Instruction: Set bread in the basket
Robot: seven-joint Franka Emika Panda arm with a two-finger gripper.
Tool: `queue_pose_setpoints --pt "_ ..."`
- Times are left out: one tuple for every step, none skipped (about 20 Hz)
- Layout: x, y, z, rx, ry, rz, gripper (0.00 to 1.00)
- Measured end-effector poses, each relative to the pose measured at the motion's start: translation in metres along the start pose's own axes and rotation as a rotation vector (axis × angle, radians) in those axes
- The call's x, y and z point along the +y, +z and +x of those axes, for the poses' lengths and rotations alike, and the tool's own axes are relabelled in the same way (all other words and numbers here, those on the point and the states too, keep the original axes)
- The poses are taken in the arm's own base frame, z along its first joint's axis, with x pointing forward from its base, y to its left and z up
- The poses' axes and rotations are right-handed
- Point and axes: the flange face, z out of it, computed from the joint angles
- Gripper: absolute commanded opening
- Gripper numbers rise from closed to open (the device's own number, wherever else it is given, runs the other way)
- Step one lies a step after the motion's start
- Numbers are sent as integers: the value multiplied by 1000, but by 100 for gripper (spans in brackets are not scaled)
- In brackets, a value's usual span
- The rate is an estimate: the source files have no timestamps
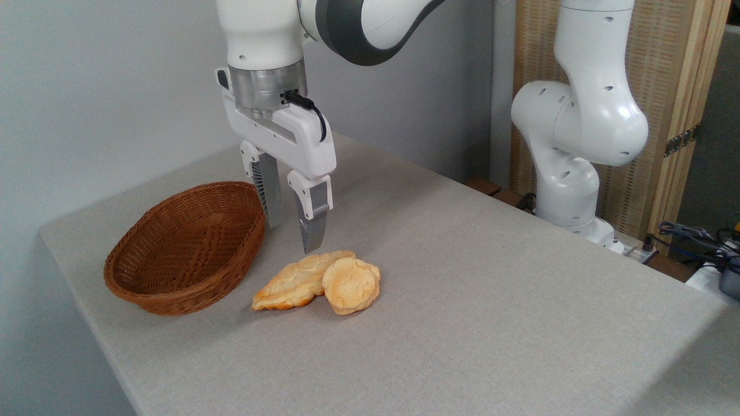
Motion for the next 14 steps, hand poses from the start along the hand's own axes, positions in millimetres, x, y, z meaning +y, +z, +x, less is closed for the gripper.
queue_pose_setpoints --pt "0 2 -1 -4 -1 -3 100" --pt "-1 4 -1 -7 -1 -5 100" --pt "-1 8 -3 -15 5 -11 100" --pt "-1 11 -4 -20 8 -15 100" --pt "-2 16 -7 -31 14 -23 100" --pt "-3 20 -9 -37 11 -28 100" --pt "-6 24 -12 -44 4 -33 100" --pt "-13 32 -19 -57 -10 -44 100" --pt "-17 37 -22 -64 -17 -51 100" --pt "-24 45 -28 -77 -24 -62 100" --pt "-30 54 -31 -90 -33 -73 100" --pt "-32 58 -32 -96 -37 -77 100" --pt "-35 65 -33 -106 -43 -85 100" --pt "-37 69 -34 -111 -46 -90 100"
